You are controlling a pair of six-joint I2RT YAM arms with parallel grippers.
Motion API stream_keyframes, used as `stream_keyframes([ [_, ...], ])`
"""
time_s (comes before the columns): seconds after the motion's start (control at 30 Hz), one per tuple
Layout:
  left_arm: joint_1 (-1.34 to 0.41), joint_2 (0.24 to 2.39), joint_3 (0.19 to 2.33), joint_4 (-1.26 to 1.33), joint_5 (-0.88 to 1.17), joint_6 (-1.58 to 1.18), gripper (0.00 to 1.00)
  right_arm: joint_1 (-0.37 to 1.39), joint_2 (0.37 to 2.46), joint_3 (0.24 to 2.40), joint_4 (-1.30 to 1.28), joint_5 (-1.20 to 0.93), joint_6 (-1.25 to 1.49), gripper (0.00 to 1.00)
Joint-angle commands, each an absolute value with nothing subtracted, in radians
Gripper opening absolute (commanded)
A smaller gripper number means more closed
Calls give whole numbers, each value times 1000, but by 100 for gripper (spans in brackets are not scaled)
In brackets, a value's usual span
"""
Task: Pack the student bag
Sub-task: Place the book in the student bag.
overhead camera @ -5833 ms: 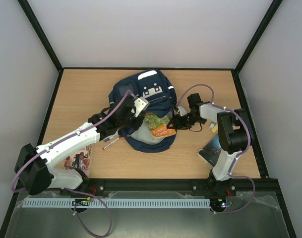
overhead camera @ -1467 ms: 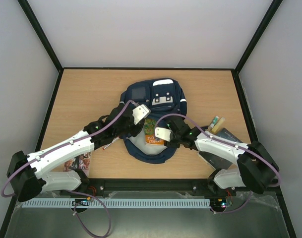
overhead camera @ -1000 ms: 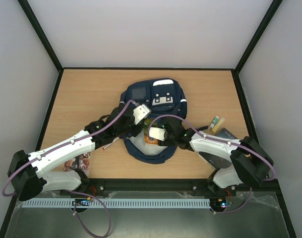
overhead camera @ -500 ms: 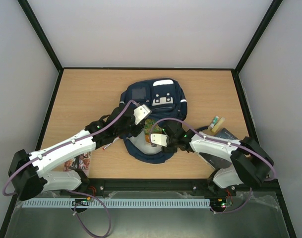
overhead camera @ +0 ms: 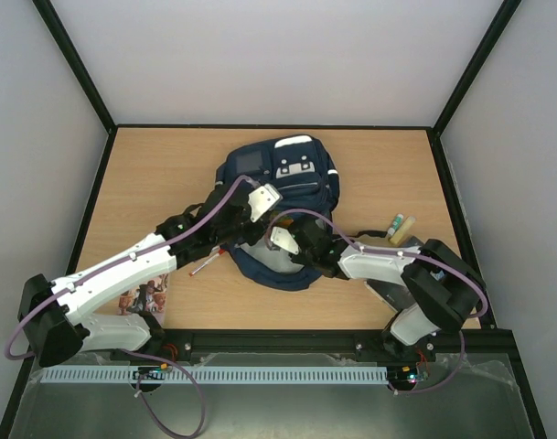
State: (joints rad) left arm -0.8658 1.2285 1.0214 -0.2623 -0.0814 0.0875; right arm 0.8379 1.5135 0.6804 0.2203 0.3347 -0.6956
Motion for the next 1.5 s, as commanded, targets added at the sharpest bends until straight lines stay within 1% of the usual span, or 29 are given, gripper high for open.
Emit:
stream_keyframes([
  [0.0,-921,1204,1156,-173,-33,112,2,831,1570,687,358,422,-684,41],
  [0.17,-933,1225,1224,-185,-44,153,2,820,1582,640,502,481,-668,39],
  [0.23,-933,1237,1230,-190,-57,164,2,810,1588,658,490,480,-639,39],
  [0.33,-933,1255,1215,-194,-102,173,2,809,1573,676,396,408,-620,41],
  [0.4,-933,1262,1201,-201,-133,171,2,806,1523,674,321,333,-593,43],
  [0.47,-933,1258,1176,-202,-155,161,2,800,1433,656,245,269,-565,45],
  [0.63,-923,1206,1091,-170,-187,123,2,762,1201,646,-9,89,-512,56],
  [0.8,-911,1168,1036,-141,-222,84,2,635,1089,743,-241,-72,-347,56],
  [0.87,-908,1162,1018,-123,-233,67,2,592,1078,788,-295,-149,-261,53],
  [0.93,-907,1164,1013,-108,-240,56,2,550,1088,811,-330,-253,-160,48],
  [1.07,-907,1170,1020,-89,-264,48,2,445,1149,810,-330,-461,-23,44],
  [1.17,-906,1161,1021,-76,-265,47,2,321,1261,828,-346,-621,21,39],
  [1.27,-907,1158,1023,-76,-258,45,2,257,1376,853,-374,-734,23,36],
  [1.37,-907,1161,1018,-72,-255,42,2,251,1441,862,-353,-756,36,40],
  [1.47,-907,1163,1011,-65,-248,42,2,251,1486,873,-321,-716,68,48],
])
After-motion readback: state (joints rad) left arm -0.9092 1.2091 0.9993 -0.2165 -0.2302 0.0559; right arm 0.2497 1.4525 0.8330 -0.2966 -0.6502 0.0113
